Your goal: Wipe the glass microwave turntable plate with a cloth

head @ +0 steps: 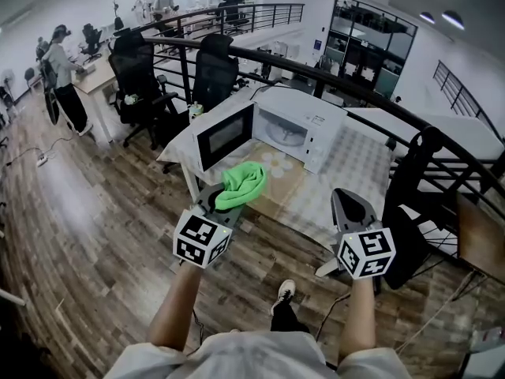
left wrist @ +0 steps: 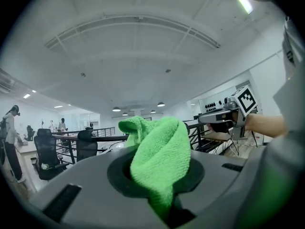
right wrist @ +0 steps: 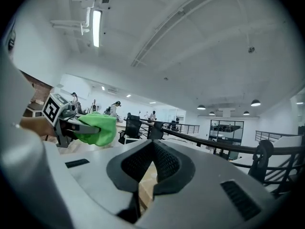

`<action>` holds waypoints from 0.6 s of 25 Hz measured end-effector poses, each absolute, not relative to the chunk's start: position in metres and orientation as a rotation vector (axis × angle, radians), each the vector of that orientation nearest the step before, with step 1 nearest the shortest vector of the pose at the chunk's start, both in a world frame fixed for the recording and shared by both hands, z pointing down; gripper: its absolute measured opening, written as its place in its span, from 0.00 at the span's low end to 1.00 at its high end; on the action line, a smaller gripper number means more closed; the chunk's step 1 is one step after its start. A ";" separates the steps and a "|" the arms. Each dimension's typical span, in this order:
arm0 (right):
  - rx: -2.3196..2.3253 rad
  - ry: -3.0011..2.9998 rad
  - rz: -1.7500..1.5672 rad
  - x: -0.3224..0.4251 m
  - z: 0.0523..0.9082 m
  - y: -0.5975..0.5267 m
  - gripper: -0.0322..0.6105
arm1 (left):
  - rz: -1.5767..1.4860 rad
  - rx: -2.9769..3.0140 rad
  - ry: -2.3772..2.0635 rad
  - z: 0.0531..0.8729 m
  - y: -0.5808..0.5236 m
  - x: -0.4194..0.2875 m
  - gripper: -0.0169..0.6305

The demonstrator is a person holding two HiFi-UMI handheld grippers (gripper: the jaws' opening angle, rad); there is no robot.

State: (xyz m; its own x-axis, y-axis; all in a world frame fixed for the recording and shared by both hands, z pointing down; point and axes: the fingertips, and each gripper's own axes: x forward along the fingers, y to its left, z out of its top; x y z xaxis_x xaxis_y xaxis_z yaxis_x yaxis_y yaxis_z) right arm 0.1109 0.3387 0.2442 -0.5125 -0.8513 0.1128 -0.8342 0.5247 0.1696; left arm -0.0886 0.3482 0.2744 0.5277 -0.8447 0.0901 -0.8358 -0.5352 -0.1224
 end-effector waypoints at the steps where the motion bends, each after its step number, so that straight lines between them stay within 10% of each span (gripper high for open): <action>1: 1.441 -2.581 -0.143 0.111 0.246 0.326 0.07 | -0.213 -2.688 1.490 0.277 0.335 -0.089 0.14; 15: 1.253 -2.689 -0.188 0.164 0.235 0.076 0.07 | -0.222 -2.631 1.609 0.264 0.090 -0.022 0.14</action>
State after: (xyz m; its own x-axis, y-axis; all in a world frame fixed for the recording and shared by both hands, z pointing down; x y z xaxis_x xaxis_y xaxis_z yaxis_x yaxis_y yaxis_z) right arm 0.1637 0.0764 0.2353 -0.6331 -0.7677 0.0992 -0.7464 0.6394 0.1846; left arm -0.0218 0.0904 0.2637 0.4484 -0.8886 0.0961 -0.8815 -0.4575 -0.1166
